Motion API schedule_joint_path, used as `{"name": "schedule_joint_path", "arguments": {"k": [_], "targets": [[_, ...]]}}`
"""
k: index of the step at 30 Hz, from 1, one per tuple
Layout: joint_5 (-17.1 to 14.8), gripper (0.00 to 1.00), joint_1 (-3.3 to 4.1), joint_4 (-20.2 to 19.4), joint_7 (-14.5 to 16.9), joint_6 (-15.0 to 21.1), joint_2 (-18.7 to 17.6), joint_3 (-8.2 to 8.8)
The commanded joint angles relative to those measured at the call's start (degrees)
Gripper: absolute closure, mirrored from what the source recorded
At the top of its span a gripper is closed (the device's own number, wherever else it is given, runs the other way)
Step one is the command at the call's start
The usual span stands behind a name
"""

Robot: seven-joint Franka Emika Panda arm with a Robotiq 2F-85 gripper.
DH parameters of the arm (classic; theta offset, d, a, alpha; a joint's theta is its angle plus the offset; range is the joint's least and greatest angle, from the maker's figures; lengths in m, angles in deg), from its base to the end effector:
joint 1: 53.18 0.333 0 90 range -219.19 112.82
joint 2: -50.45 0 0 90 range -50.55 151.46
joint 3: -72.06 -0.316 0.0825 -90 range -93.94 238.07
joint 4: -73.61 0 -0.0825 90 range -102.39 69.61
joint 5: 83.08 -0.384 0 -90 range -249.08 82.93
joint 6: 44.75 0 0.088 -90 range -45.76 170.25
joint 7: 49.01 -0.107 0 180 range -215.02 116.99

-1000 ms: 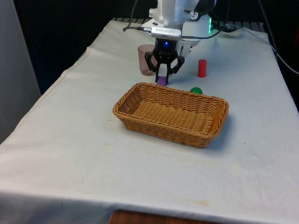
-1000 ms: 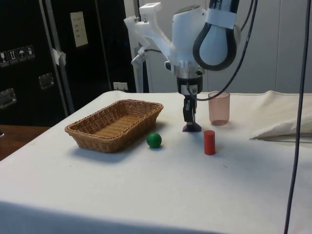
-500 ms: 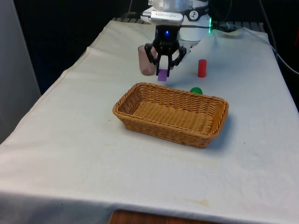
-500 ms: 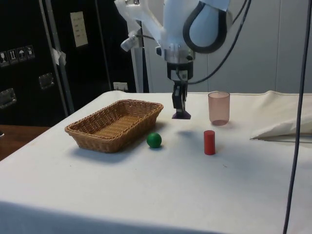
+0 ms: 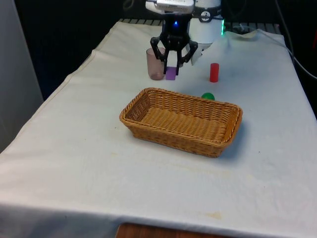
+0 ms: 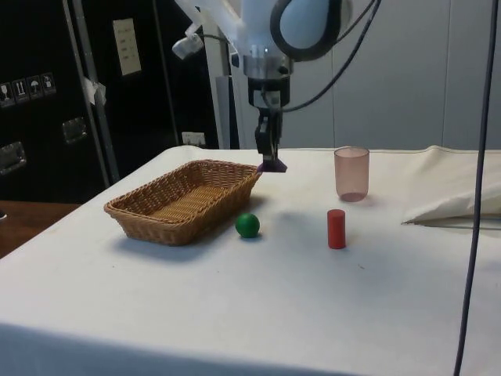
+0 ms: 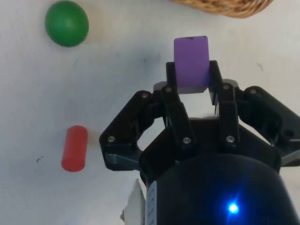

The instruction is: Pick up the triangular block and place it into the basket.

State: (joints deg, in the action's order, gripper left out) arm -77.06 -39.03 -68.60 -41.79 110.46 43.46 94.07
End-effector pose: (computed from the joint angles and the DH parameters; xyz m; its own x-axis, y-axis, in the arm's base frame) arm 0.4827 -0.0652 0.2559 0.9914 0.0917 0.0930 0.0811 -0.9904 0.1124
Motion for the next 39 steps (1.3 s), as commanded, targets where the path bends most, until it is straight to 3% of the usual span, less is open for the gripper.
{"name": "schedule_joint_path", "arguments": {"k": [1,10,19,36,37,39], "targets": [[0.0,0.67,0.00,0.5,0.0,-0.4,0.1,-0.06],[0.4,0.67,0.23,5.7,-0.9,-5.3,-0.1,-0.52],[0.0,0.67,0.11,9.2,-1.0,-7.1,-0.9,-1.32],[-1.3,0.67,0.06,20.3,-2.9,-9.6,-8.9,-3.72],[-0.5,0.67,0.11,19.3,-3.0,-8.9,-8.1,-3.32],[-1.6,0.67,0.06,22.2,-3.0,-9.6,-10.5,-4.07]]}}
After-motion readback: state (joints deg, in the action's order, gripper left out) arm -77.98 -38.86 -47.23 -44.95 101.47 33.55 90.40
